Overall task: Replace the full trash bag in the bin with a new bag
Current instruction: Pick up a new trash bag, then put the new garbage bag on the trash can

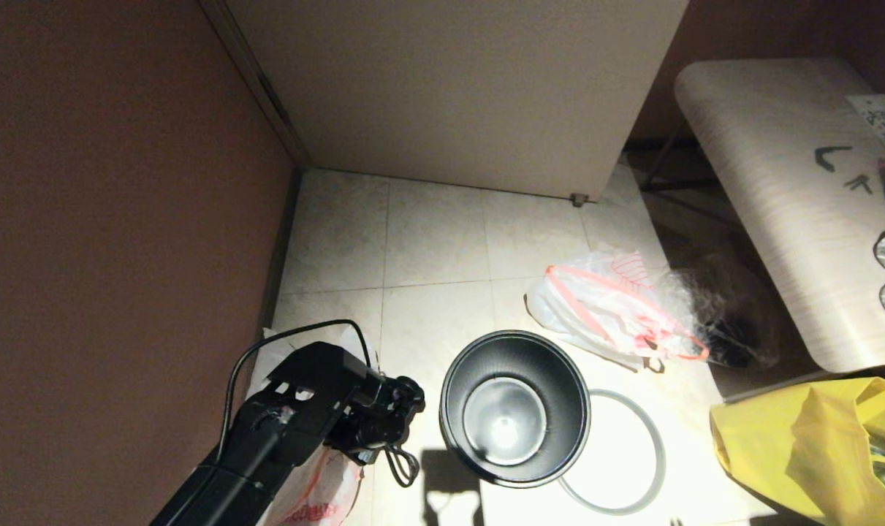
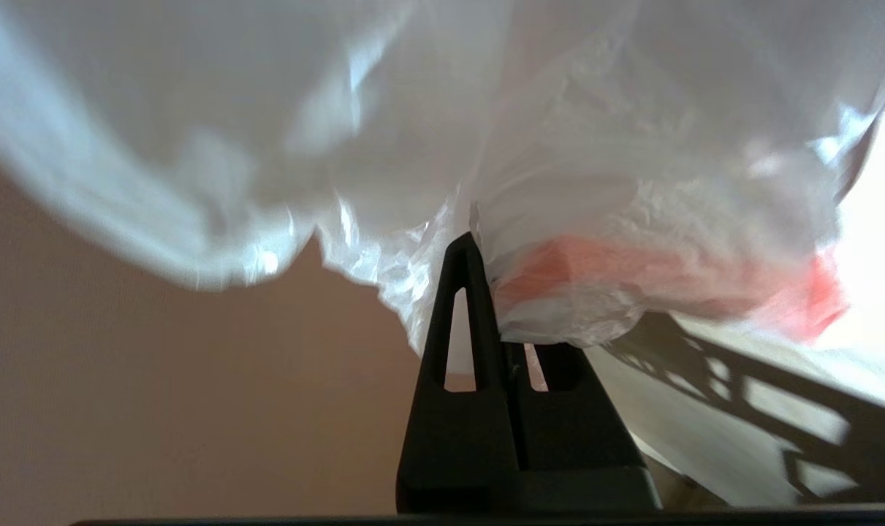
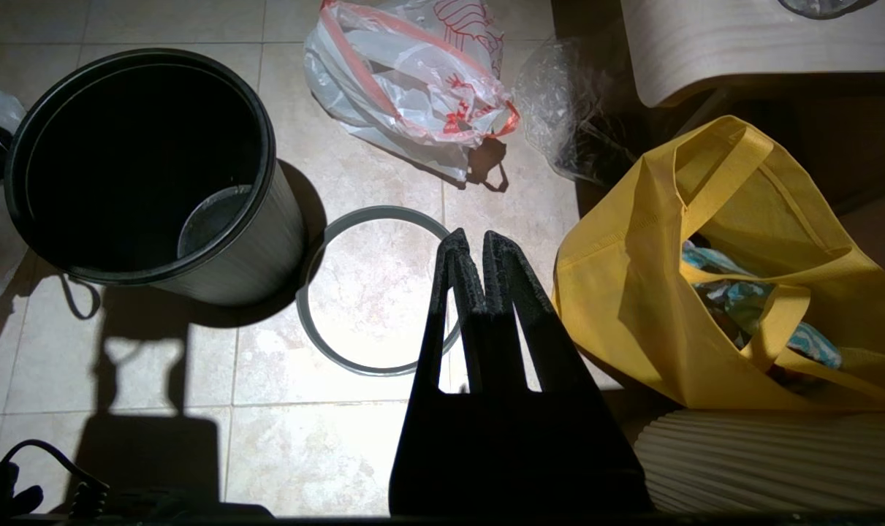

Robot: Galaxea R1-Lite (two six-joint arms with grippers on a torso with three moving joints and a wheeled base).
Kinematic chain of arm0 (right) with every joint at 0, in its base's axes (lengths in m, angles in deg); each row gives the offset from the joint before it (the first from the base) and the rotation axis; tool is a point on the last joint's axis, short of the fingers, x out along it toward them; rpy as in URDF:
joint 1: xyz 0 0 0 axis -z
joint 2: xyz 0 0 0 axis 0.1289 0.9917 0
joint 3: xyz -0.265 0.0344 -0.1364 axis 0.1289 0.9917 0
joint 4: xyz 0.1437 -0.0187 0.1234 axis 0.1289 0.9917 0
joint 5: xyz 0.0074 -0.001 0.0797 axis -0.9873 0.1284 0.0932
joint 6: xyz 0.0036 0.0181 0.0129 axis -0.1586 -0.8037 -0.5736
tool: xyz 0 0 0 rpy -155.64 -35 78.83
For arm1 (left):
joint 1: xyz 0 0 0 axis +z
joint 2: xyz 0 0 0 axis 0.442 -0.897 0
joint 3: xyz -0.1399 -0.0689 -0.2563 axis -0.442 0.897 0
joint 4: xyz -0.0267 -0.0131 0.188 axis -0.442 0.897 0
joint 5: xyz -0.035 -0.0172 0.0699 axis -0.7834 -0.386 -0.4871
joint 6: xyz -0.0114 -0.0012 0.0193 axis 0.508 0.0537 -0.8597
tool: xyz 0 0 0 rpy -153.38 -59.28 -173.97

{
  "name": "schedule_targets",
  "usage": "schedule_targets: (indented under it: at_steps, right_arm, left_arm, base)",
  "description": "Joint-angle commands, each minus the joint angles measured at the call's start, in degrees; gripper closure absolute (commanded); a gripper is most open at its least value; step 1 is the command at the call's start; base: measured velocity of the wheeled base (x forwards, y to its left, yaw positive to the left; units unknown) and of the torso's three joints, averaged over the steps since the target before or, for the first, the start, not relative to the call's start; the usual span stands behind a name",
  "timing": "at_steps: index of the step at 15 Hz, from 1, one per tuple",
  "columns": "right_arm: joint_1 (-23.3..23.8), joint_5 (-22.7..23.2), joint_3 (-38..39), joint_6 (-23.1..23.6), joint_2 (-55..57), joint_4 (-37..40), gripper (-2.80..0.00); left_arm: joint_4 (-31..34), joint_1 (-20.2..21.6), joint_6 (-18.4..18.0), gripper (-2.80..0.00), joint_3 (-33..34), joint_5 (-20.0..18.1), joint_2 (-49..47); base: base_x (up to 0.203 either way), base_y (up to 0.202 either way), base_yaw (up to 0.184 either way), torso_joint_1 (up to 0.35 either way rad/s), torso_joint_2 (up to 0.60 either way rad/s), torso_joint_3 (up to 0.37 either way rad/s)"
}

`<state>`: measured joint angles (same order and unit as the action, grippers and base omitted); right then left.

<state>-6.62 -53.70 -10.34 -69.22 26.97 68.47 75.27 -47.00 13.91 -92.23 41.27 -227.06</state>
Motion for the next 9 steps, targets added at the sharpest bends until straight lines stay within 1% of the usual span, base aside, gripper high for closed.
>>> schedule_targets:
  at_steps: [1, 3, 4, 5, 7, 9]
  right_arm:
    - [0.0, 0.0, 0.0, 0.0, 0.1, 0.0, 0.0]
    - [0.0, 0.0, 0.0, 0.0, 0.1, 0.0, 0.0]
    - [0.0, 0.0, 0.0, 0.0, 0.1, 0.0, 0.0]
    - [0.0, 0.0, 0.0, 0.0, 0.1, 0.0, 0.0]
    - [0.0, 0.0, 0.0, 0.0, 0.1, 0.0, 0.0]
    - [0.0, 0.0, 0.0, 0.0, 0.1, 0.0, 0.0]
  left_arm:
    - [0.9, -0.9, 1.3, 0.0, 3.0, -1.4, 7.5]
    - [3.5, -2.6, 5.3, 0.0, 7.3, -6.3, 16.9]
    - [5.4, -3.6, 8.7, 0.0, 9.6, -8.4, 21.6]
    - [7.3, -4.4, 13.3, 0.0, 12.1, -10.1, 26.3]
    - [9.2, -5.7, 20.5, 0.0, 18.2, -12.1, 35.5]
    - [8.7, -7.3, 23.7, 0.0, 24.9, -13.0, 45.7]
  base:
    - [0.0, 0.0, 0.0, 0.0, 0.0, 0.0]
    - [0.0, 0.0, 0.0, 0.0, 0.0, 0.0]
    - [0.0, 0.0, 0.0, 0.0, 0.0, 0.0]
    - [0.0, 0.0, 0.0, 0.0, 0.0, 0.0]
    - [0.0, 0.0, 0.0, 0.0, 0.0, 0.0]
    - [0.0, 0.0, 0.0, 0.0, 0.0, 0.0]
